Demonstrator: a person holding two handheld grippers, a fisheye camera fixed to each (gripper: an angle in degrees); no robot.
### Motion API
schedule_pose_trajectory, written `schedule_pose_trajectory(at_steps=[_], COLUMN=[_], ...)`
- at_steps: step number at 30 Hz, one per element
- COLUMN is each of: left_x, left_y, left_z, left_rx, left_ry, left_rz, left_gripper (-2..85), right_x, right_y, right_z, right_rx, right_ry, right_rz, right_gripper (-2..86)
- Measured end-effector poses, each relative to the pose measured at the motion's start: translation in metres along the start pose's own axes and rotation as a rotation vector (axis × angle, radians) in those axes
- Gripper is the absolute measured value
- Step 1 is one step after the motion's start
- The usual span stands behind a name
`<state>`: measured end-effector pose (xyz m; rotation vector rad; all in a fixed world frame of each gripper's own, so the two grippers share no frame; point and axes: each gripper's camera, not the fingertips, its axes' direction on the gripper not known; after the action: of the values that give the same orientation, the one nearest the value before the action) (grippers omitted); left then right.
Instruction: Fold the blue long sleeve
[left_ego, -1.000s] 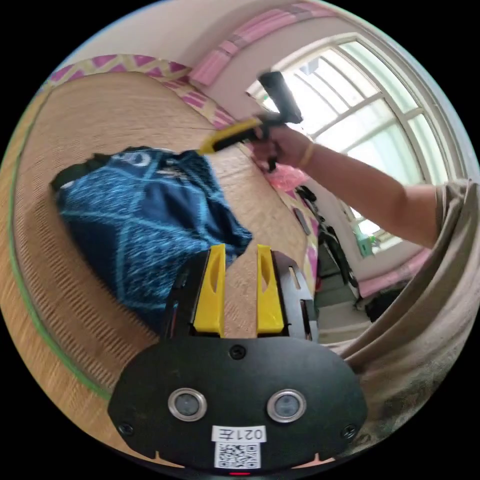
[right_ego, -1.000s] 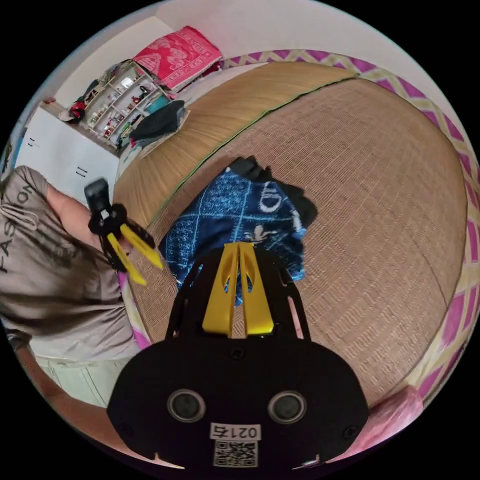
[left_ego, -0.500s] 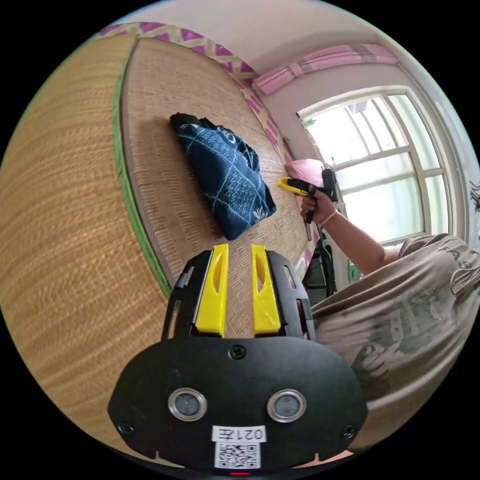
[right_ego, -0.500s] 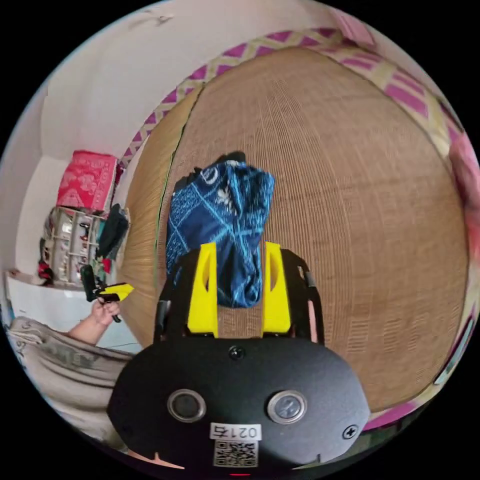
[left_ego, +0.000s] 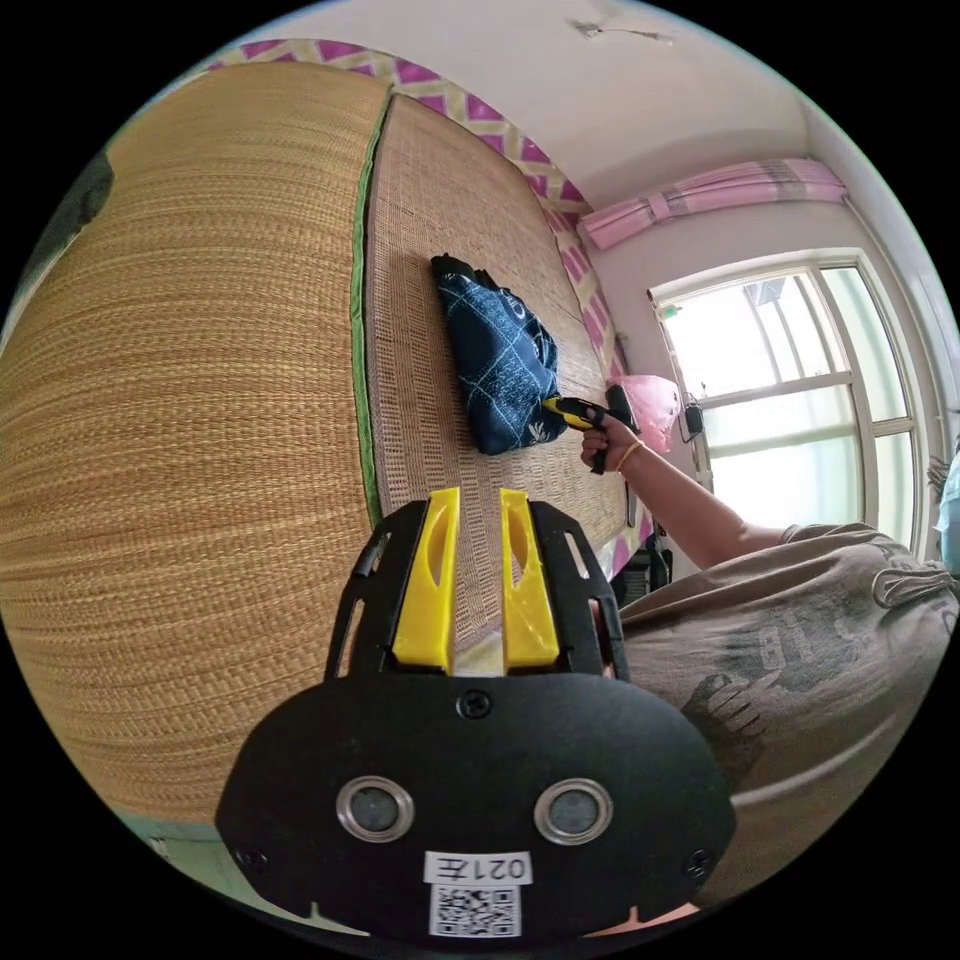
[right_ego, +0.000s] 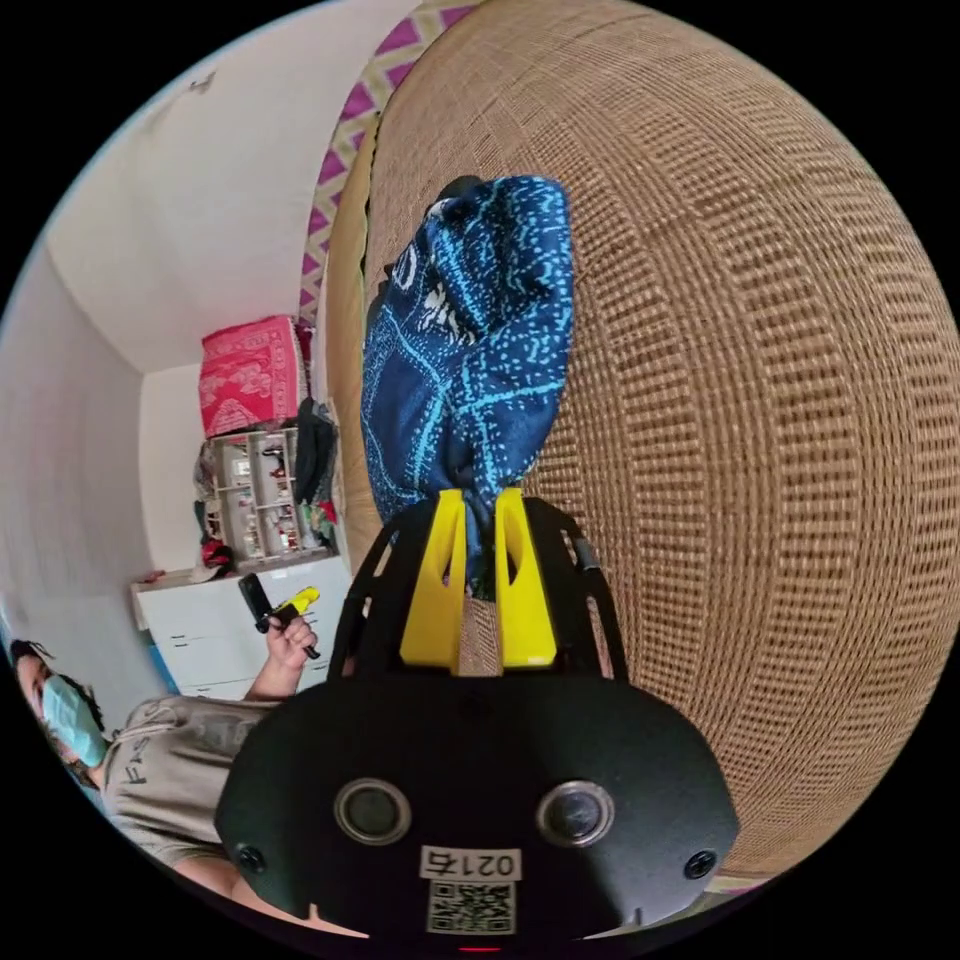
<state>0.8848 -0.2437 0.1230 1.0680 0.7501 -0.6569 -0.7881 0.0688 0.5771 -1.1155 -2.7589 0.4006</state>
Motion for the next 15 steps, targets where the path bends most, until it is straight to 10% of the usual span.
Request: schedule_pose_trajectory(at_steps=[15], left_x=[0.071], left_y=[0.013], left_z=[0.016], left_rx=[-0.027], left_ry=[-0.090], left_rz=[-0.028], left_gripper=[5.2], right_x=[0.157], right_y=[-0.005], right_z=[-0.176], right_rx=[0.405], right_ry=[0.047], right_rz=[0.162], right_gripper=[4.1])
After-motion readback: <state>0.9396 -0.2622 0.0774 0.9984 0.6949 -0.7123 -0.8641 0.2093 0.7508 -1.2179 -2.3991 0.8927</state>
